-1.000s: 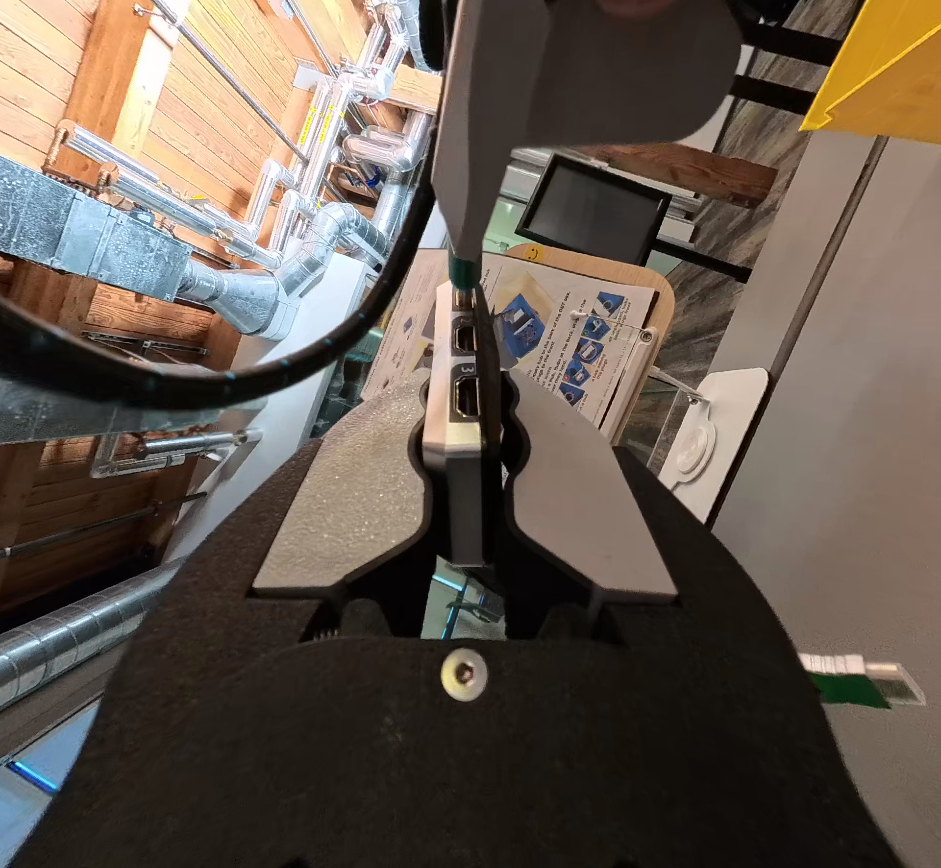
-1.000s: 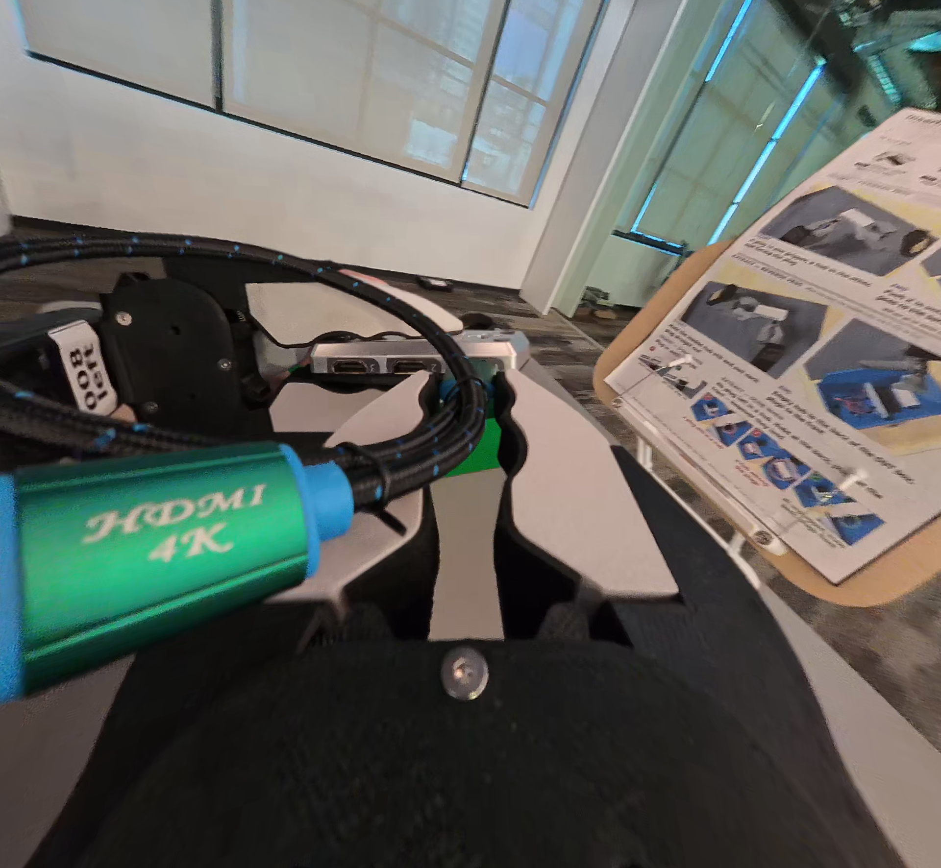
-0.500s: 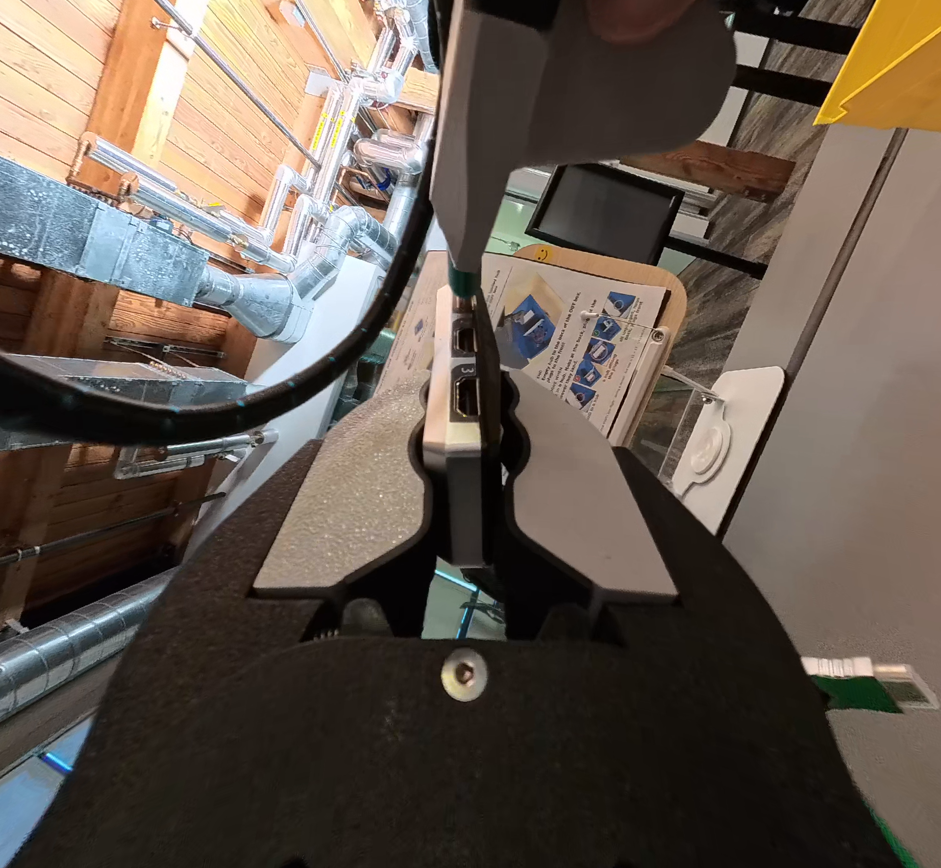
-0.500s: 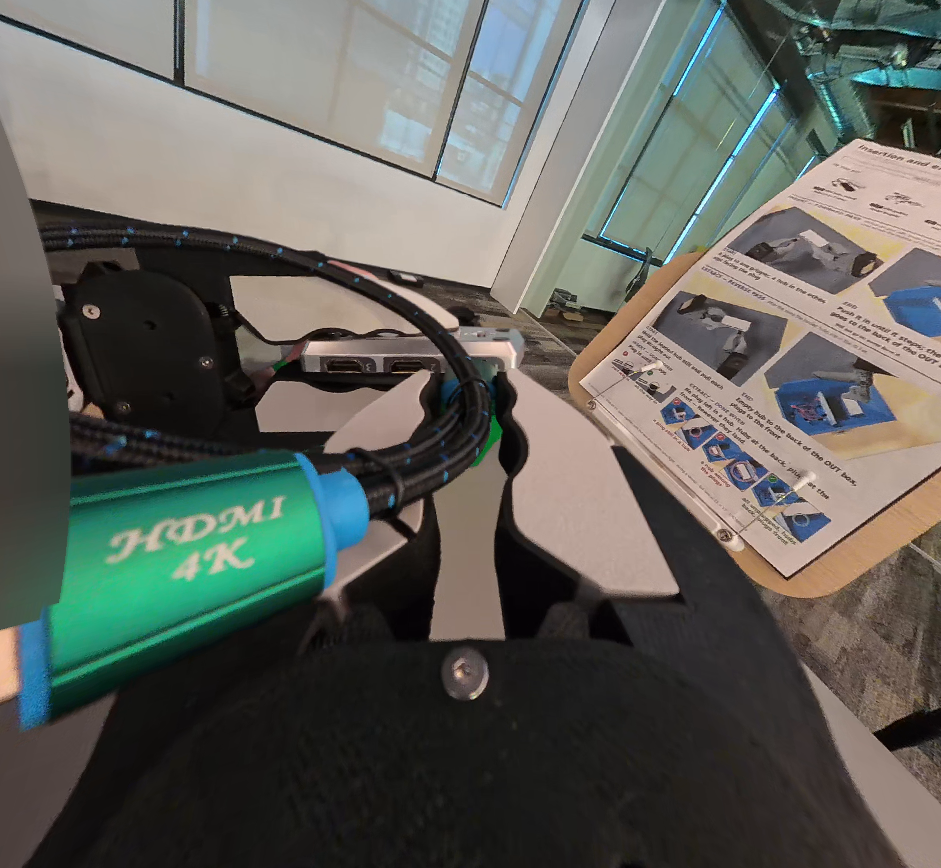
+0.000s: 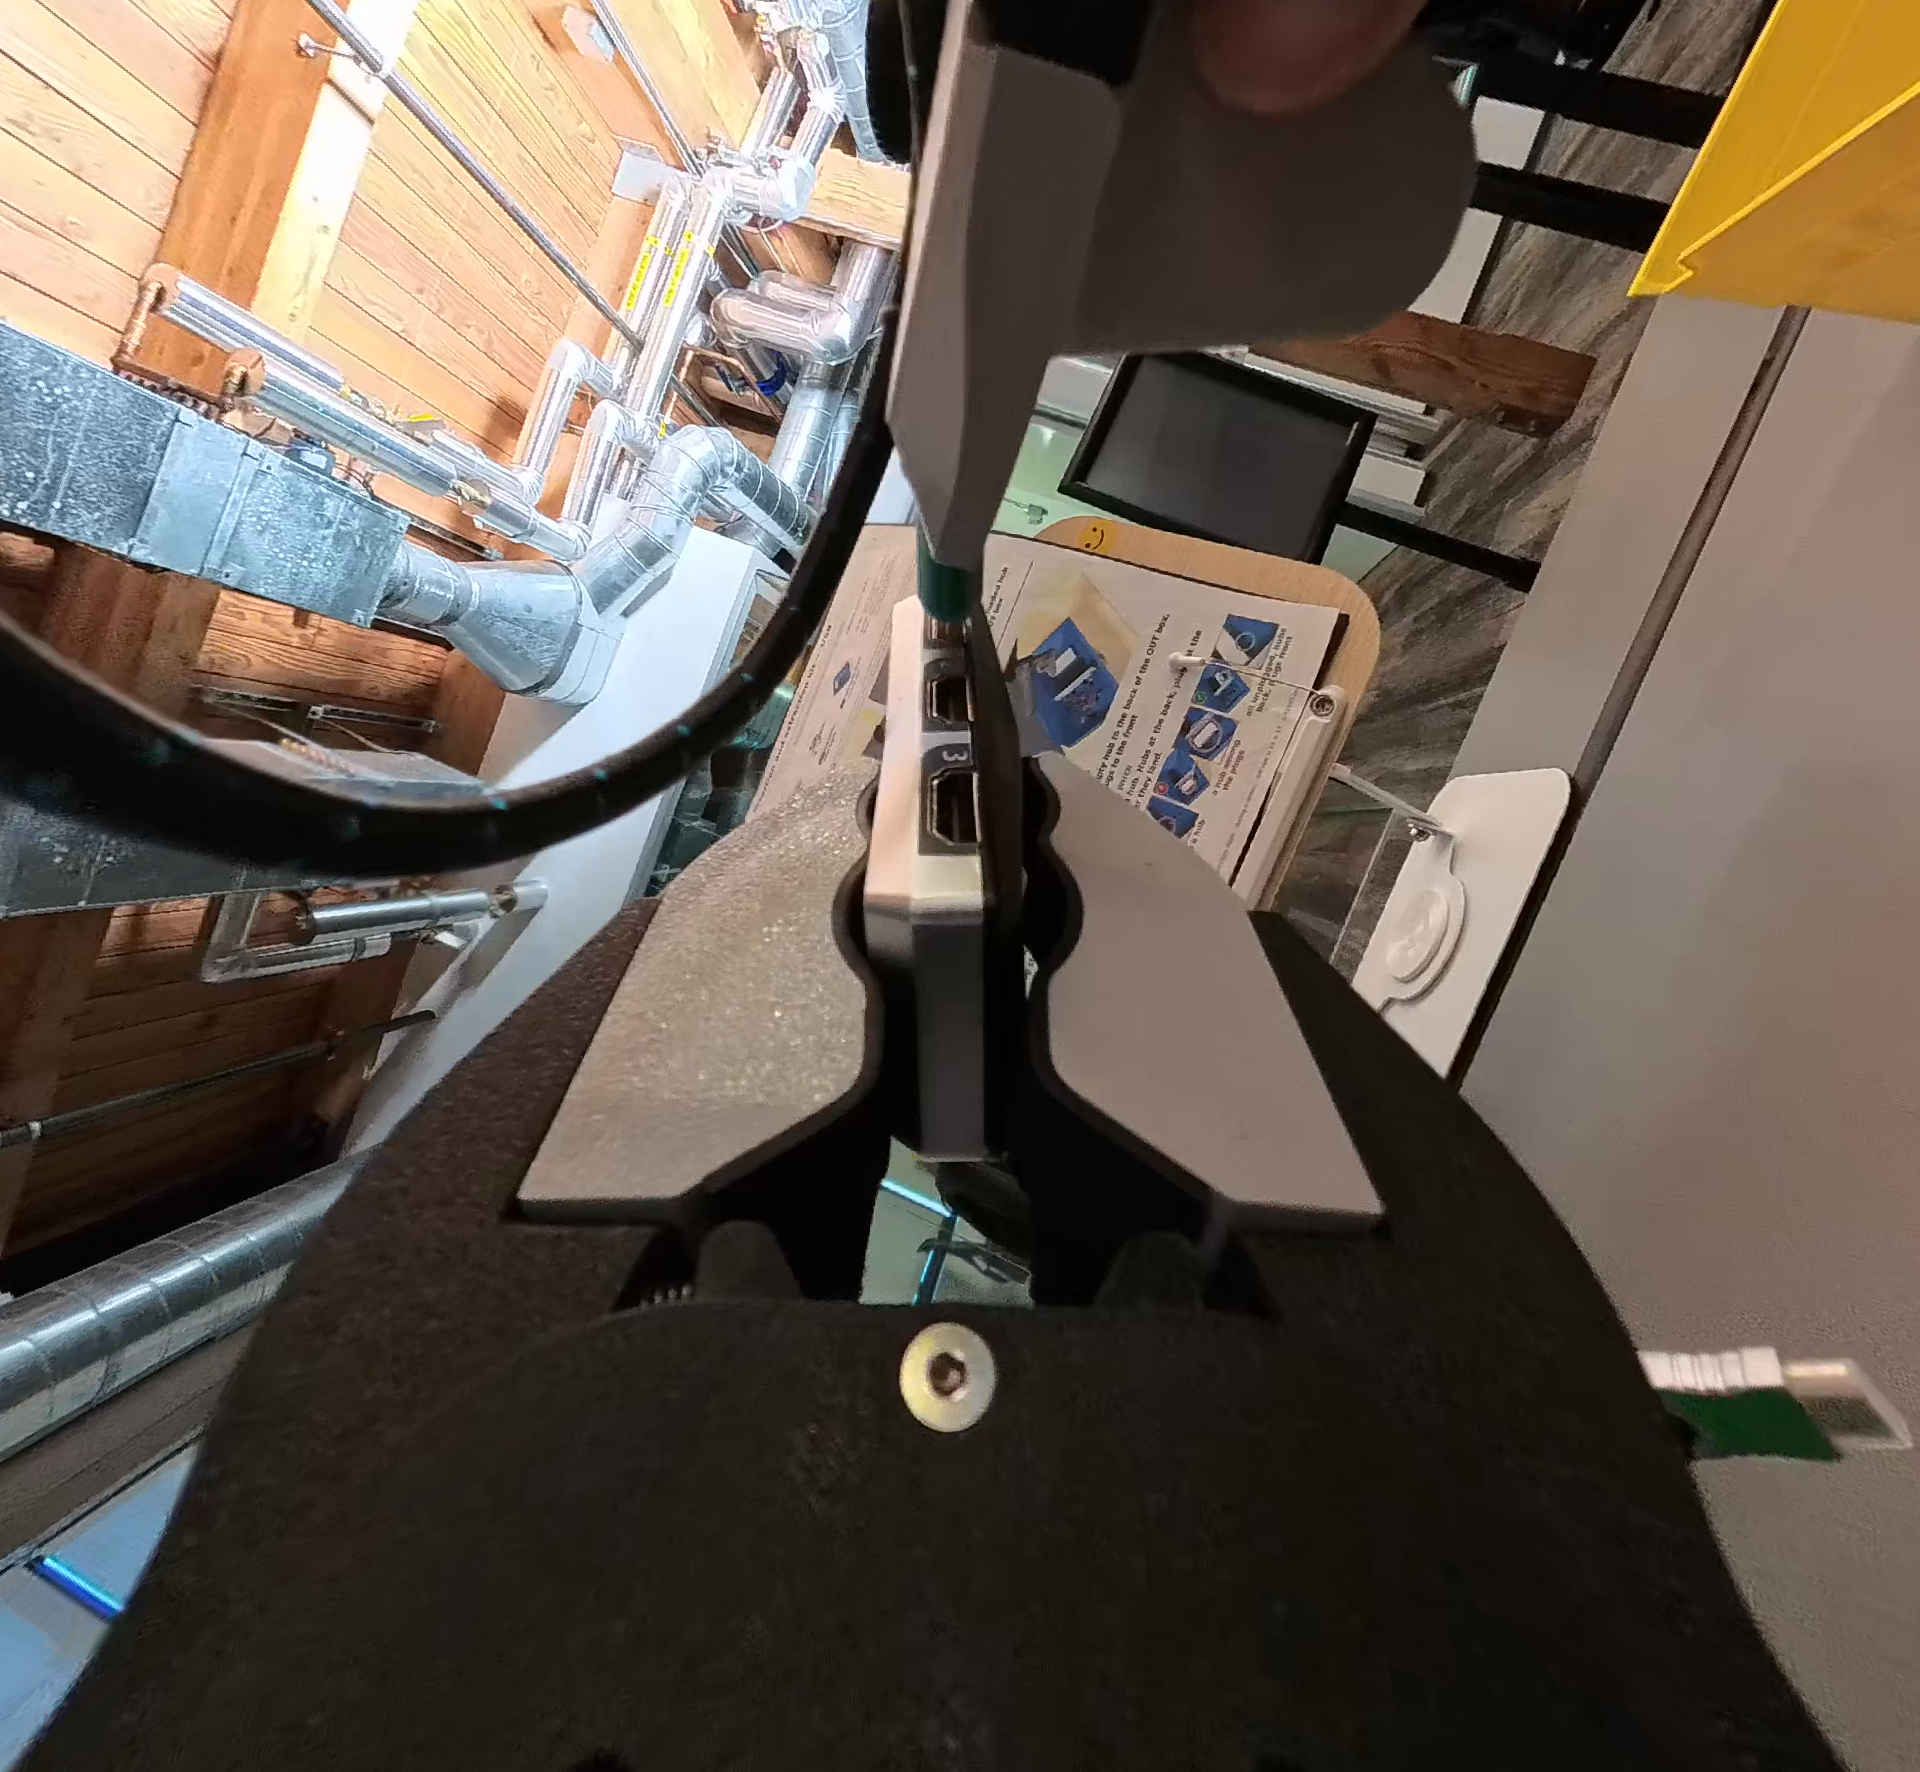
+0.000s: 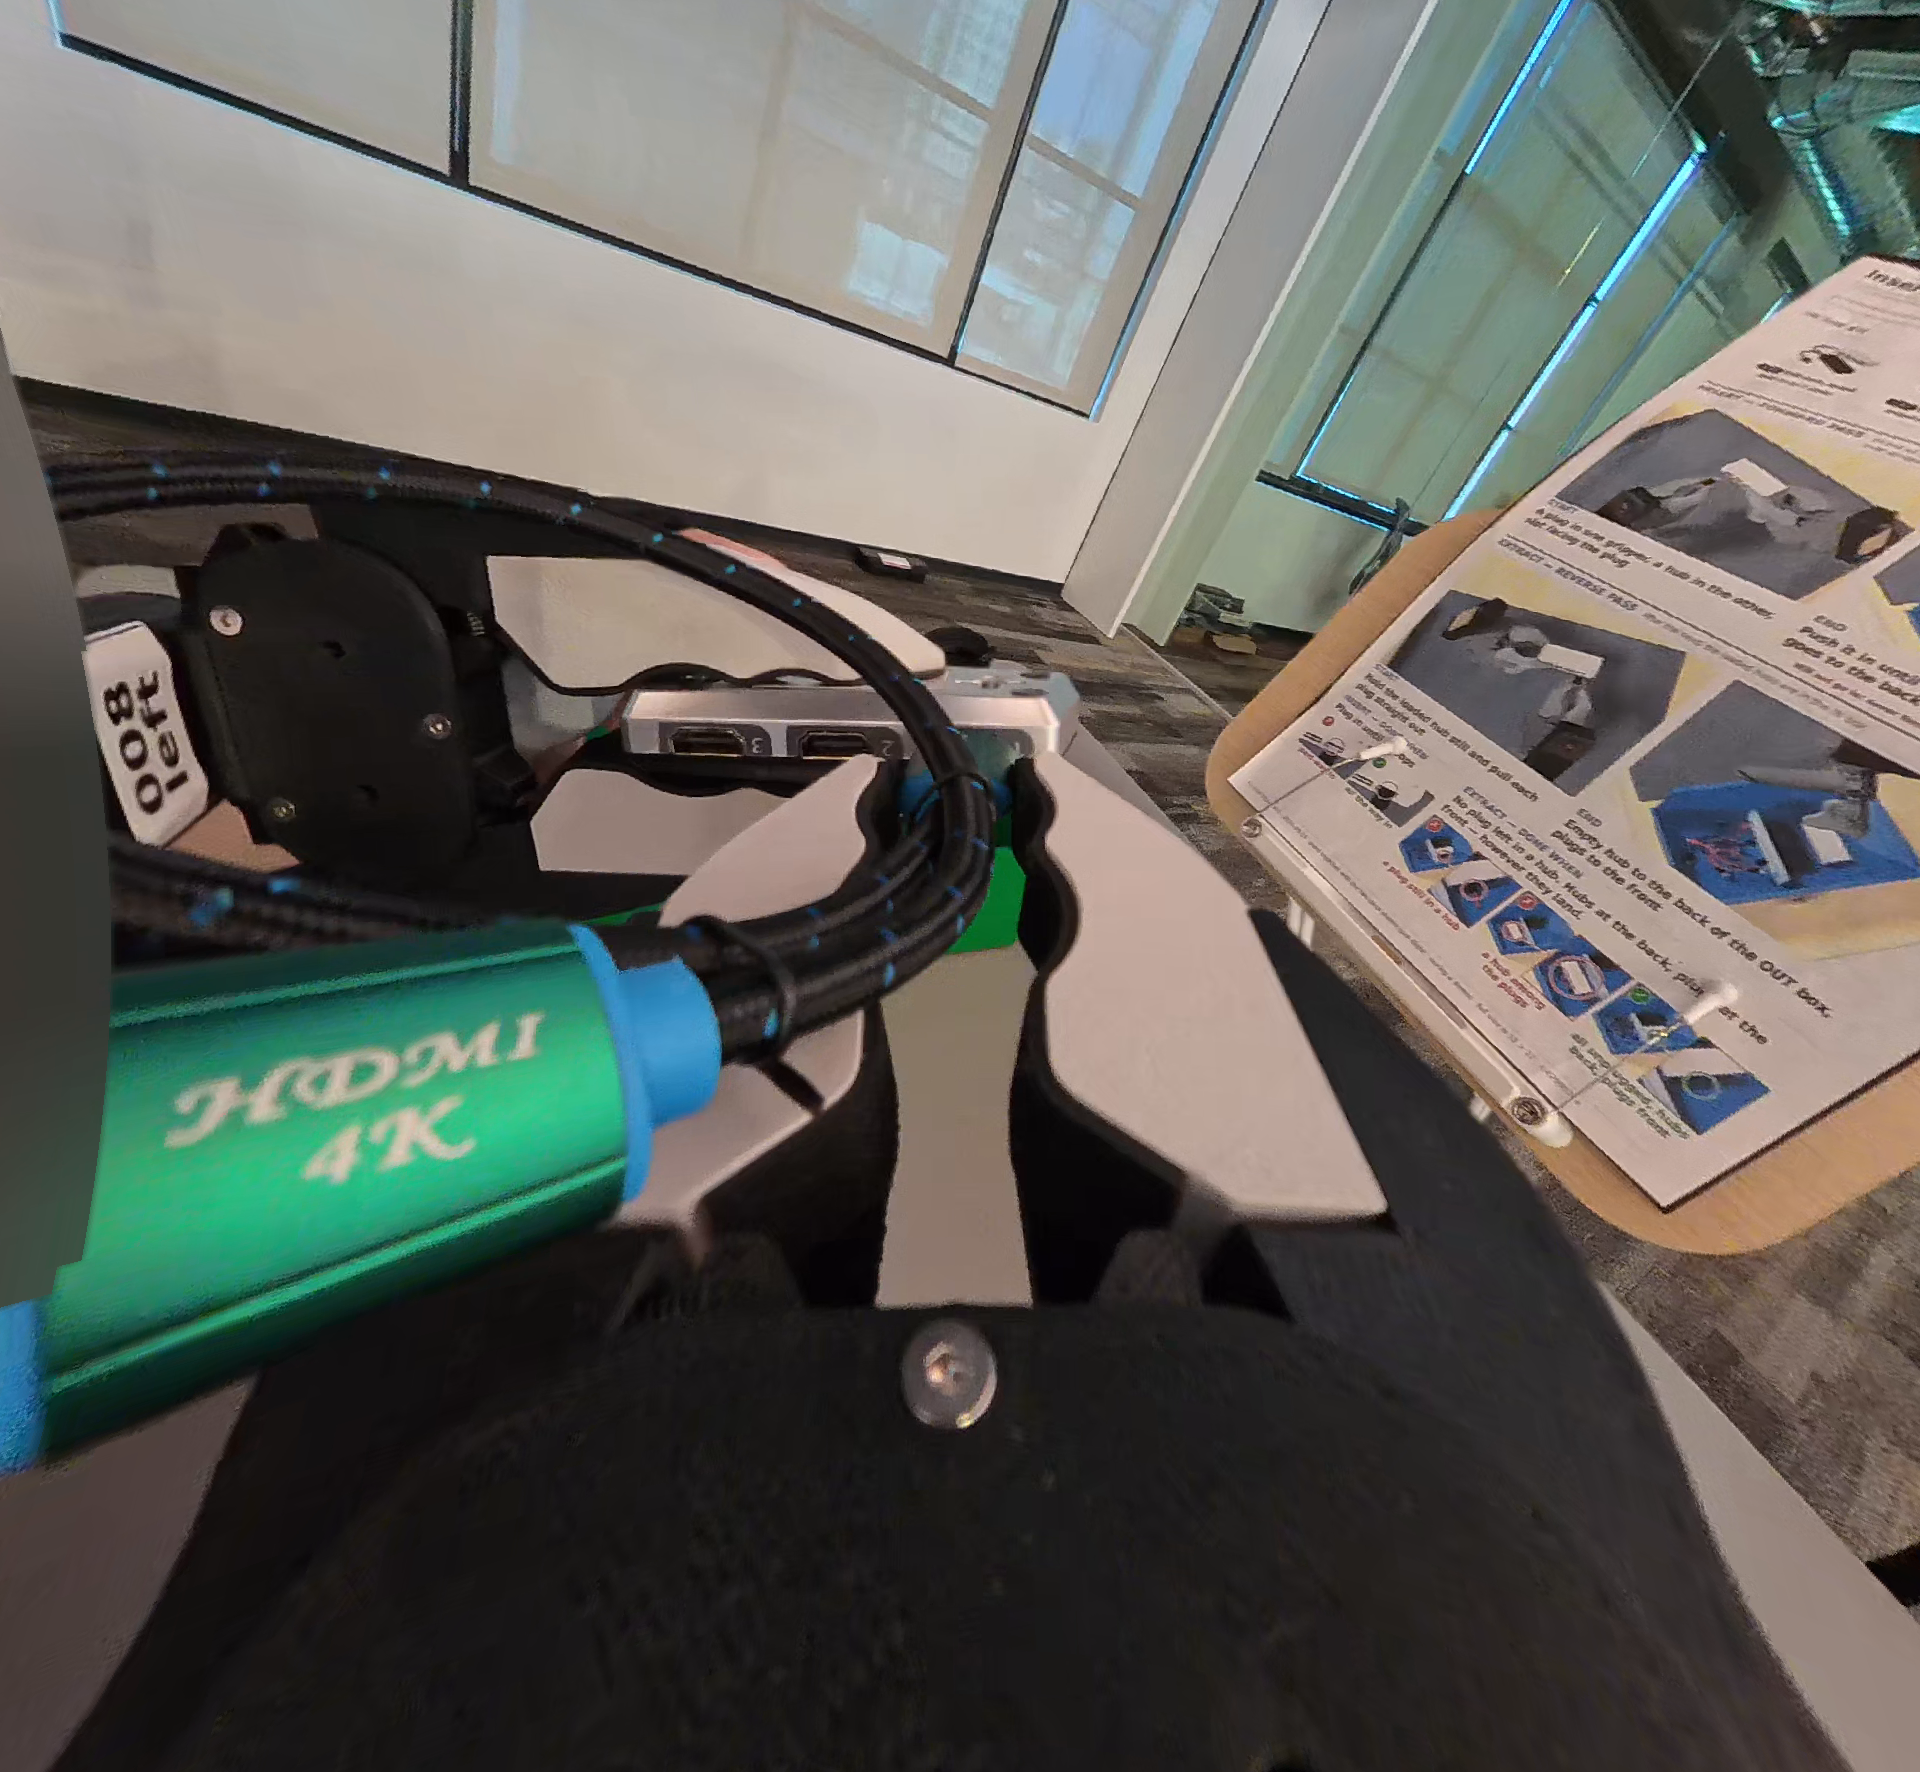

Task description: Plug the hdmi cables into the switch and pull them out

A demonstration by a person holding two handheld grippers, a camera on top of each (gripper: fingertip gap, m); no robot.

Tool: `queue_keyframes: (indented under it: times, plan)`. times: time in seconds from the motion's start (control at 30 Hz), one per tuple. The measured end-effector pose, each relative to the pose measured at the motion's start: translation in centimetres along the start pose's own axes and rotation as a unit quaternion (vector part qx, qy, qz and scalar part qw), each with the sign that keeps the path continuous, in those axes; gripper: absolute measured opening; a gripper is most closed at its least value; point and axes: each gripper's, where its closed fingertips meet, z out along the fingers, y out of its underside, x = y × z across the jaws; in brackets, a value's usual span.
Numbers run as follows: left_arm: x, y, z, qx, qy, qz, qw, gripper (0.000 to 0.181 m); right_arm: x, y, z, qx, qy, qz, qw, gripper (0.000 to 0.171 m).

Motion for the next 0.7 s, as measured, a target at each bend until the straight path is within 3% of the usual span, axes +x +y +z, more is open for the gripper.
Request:
queue_keyframes:
  times: [0.7]
  plan:
    - [0.67, -0.73, -0.28, 0.008, 0.017, -0.004, 1.0, 0.02, 0.02, 0.64, -0.04, 0.016, -0.046, 0.017, 0.999, 0.021]
